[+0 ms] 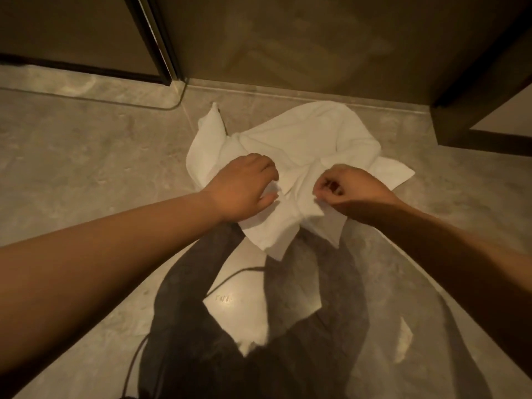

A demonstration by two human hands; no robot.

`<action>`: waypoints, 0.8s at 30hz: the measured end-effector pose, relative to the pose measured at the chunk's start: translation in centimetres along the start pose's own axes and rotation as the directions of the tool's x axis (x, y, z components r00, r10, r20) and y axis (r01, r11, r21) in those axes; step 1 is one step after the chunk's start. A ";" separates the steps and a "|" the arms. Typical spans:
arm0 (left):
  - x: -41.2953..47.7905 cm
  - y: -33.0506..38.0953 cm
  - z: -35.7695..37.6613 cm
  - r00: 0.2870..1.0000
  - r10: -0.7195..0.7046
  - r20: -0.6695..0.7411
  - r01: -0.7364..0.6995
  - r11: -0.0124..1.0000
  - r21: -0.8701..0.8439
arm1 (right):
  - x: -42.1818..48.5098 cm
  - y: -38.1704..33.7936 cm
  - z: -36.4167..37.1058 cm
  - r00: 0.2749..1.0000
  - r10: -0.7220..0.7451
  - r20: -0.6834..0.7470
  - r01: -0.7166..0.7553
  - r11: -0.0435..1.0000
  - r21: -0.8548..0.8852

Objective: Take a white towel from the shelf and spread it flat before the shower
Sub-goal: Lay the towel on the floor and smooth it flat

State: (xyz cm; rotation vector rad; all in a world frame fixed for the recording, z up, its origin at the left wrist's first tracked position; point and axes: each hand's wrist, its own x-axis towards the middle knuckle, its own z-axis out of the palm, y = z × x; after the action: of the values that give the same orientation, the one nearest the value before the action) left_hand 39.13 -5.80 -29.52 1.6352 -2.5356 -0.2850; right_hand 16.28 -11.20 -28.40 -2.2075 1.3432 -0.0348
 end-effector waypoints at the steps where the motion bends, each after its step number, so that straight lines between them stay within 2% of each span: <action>1: 0.5 0.2 0.4 1.000 -0.026 0.015 0.026 1.000 -0.018 | 0.2 -0.2 0.4 0.995 -0.021 -0.095 0.019 1.000 -0.019; 3: 1.0 0.5 1.5 0.991 -0.081 0.104 0.084 0.996 -0.027 | 0.8 -0.4 1.2 0.987 -0.038 -0.154 0.025 0.996 -0.088; 6: 0.9 0.7 3.2 0.945 -0.173 0.276 0.176 0.984 0.016 | 1.2 -0.2 2.7 0.993 -0.009 -0.114 -0.009 0.987 -0.158; 9: 0.3 0.5 4.2 0.910 -0.225 0.348 0.227 0.973 0.036 | 1.0 0.4 3.7 0.991 -0.010 -0.134 -0.019 0.977 -0.214; 15: -0.6 0.0 4.8 0.913 -0.214 0.348 0.189 0.976 0.104 | 0.6 1.9 4.0 0.977 -0.032 -0.209 -0.025 0.964 -0.264; 20: -1.5 -0.7 5.0 0.928 -0.184 0.325 0.151 0.981 0.125 | -0.3 2.9 4.1 0.980 -0.112 -0.165 0.048 0.934 -0.355; 24: -2.5 -1.7 4.9 0.923 -0.155 0.351 0.120 0.985 0.121 | -1.3 4.5 3.1 0.992 -0.031 -0.121 -0.010 0.945 -0.326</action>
State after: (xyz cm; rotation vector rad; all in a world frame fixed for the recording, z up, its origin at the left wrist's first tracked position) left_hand 40.71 -3.77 -34.61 1.9635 -2.7307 -0.5282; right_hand 12.85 -10.34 -32.82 -2.5239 1.4949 0.0507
